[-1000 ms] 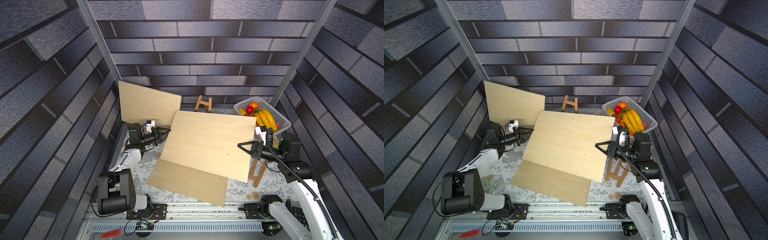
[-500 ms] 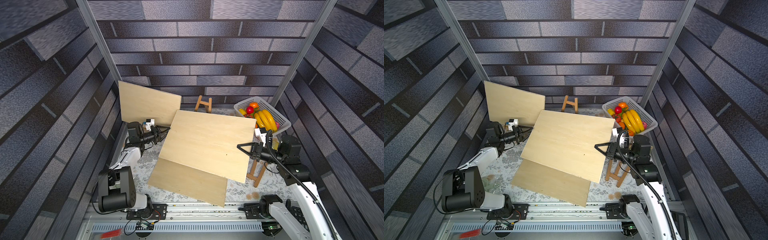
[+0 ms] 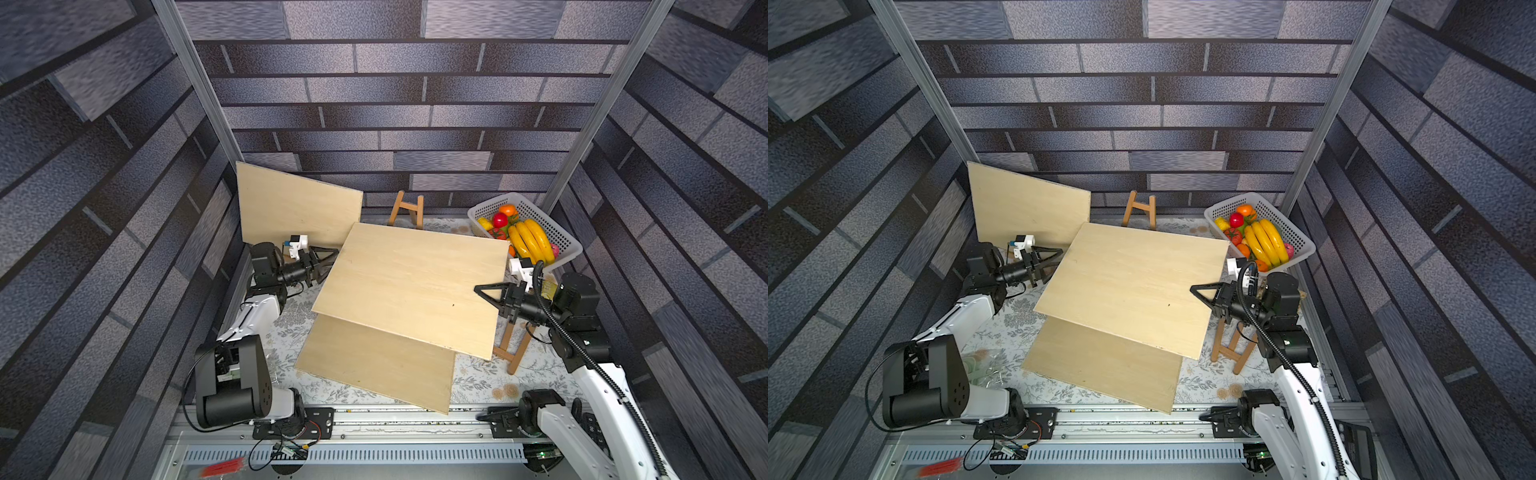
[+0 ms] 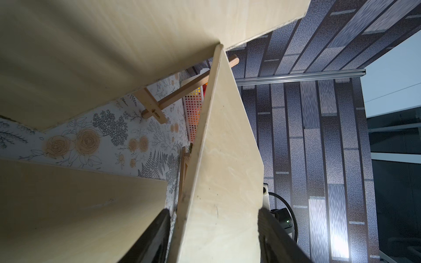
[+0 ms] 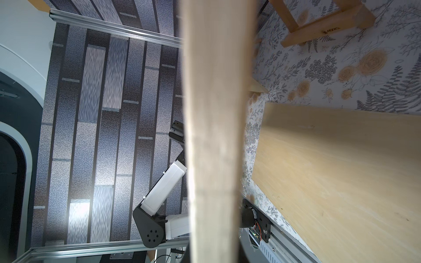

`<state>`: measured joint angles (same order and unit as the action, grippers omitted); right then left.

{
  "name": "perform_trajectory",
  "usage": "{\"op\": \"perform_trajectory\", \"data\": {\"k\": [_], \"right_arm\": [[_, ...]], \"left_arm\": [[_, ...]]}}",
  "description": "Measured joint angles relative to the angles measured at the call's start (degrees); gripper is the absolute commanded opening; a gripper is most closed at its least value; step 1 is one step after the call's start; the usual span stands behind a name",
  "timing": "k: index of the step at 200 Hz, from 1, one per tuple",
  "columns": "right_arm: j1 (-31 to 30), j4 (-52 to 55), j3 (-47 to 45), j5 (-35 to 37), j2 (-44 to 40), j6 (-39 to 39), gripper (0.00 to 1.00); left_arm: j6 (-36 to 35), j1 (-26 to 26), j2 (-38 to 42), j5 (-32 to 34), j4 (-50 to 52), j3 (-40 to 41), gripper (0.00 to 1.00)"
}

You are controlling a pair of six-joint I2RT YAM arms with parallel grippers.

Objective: Assemble the easel
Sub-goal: Place the drawing board on the easel.

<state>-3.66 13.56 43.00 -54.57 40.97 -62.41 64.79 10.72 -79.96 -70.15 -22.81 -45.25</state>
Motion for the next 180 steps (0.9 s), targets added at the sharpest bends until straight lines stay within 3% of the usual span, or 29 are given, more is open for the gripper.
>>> {"op": "perform_trajectory", "data": {"k": [117, 180], "right_arm": [[5.7, 2.54, 6.08, 3.04, 0.04, -2.47, 0.0], [6.75, 4.81, 18.21, 3.39, 3.76, -1.97, 0.0]], "left_arm": [[0.09, 1.77, 0.09, -0.15, -0.37, 0.74, 0.7], [0.22, 1.77, 0.74, -0.15, -0.37, 1.7, 0.7]]}}
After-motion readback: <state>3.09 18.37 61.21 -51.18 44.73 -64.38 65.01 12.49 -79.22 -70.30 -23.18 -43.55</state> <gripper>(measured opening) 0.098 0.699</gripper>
